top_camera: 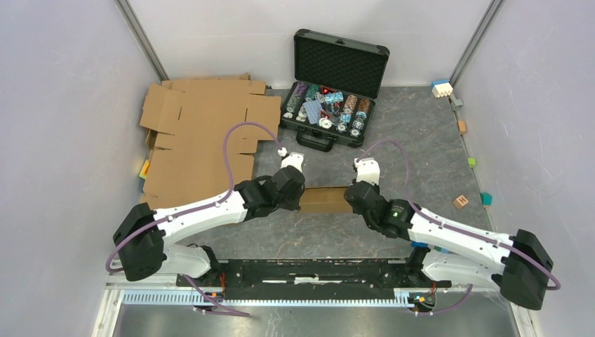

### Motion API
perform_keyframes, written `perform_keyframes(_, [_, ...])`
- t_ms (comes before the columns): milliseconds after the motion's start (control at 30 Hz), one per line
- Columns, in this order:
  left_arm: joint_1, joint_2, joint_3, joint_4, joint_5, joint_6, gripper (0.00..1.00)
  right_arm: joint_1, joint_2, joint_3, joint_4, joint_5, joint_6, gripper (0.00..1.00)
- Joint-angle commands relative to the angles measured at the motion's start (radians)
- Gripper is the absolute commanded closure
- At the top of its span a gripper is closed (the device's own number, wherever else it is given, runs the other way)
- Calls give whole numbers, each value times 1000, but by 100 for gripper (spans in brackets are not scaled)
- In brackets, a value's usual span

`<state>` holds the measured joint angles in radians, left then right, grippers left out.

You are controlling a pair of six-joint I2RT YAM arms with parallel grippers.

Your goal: Fold the paper box

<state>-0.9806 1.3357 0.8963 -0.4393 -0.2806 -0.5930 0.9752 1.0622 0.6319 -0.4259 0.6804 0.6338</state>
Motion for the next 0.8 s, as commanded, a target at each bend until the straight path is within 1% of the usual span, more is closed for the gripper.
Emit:
perform_keyframes(0, [-38,-27,-95,63,-85,-62,98,2,-82,-64,74,-52,-96,80])
perform_keyframes(100, [-42,-26,-97,73,-95,-54,98,2,-130,-80,105,-114,-143,75])
perform_keyframes(233, [-43,-14,-72,59,-109,-35,98,1,-179,-69,97,-160,-182,72])
perform_keyframes(267, [-45,-9,-69,56,-112,-32,98,0,-191,-63,95,-172,-192,70])
perform_keyframes(300, [-46,-5,-63,54,-114,-28,98,0,-206,-56,89,-182,-199,58])
perform_keyframes(367, [-46,6,-54,52,-115,-23,98,0,-235,-47,90,-197,-216,42])
perform_keyframes(400, [-47,11,-48,49,-115,-21,98,-1,-247,-41,86,-201,-221,28])
perform_keyframes(433, [-47,16,-41,44,-115,-17,98,-1,-257,-31,83,-201,-227,16])
perform_keyframes(467, [-47,20,-35,39,-117,-15,98,-3,-262,-18,78,-197,-232,10])
perform_keyframes(500, [-46,21,-32,37,-117,-13,98,-6,-265,-8,69,-187,-236,6])
perform_keyframes(633, [-47,21,-28,36,-121,-9,98,-36,-260,37,51,-164,-237,4])
perform_keyframes(767, [-49,25,-28,36,-123,-8,98,-108,-243,52,97,-232,-222,7])
